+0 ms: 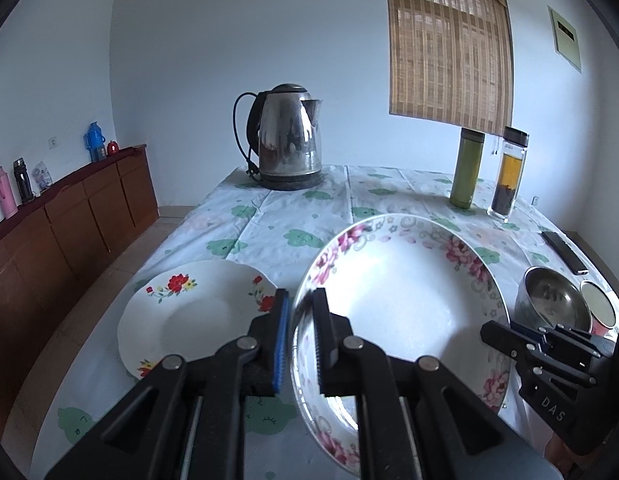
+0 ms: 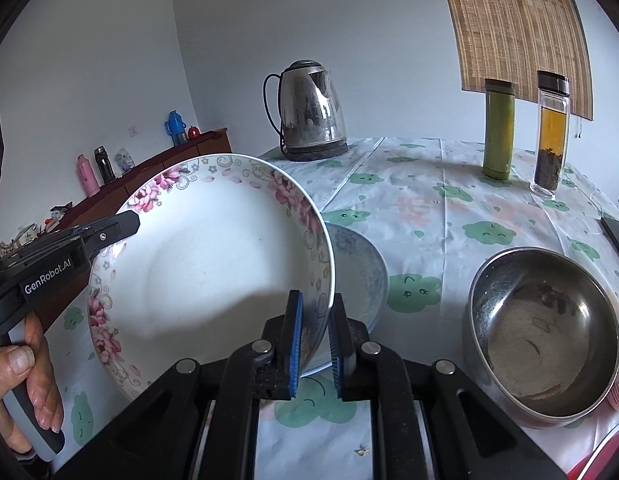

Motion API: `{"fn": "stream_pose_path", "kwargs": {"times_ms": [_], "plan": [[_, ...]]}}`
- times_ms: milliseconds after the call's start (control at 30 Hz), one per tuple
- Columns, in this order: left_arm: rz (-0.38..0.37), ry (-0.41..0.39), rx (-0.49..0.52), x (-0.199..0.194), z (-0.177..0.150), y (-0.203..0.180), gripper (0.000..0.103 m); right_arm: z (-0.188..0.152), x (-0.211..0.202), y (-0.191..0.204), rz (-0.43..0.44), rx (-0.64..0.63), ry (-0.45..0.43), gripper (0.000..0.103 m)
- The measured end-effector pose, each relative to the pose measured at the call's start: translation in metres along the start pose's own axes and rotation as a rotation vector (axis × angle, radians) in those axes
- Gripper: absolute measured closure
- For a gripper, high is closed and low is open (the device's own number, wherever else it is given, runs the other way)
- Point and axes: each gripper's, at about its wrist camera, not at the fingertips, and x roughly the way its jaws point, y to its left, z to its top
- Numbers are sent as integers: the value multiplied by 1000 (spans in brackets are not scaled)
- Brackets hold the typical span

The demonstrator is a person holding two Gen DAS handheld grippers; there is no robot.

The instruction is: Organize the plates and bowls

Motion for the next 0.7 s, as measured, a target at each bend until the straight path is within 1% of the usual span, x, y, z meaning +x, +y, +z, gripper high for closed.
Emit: {"fn": "stream_pose_path", "kwargs": {"times_ms": [700], "plan": [[-20, -8, 20, 29, 18, -12, 94, 13, 9, -12, -66, 29, -26, 89]]}}
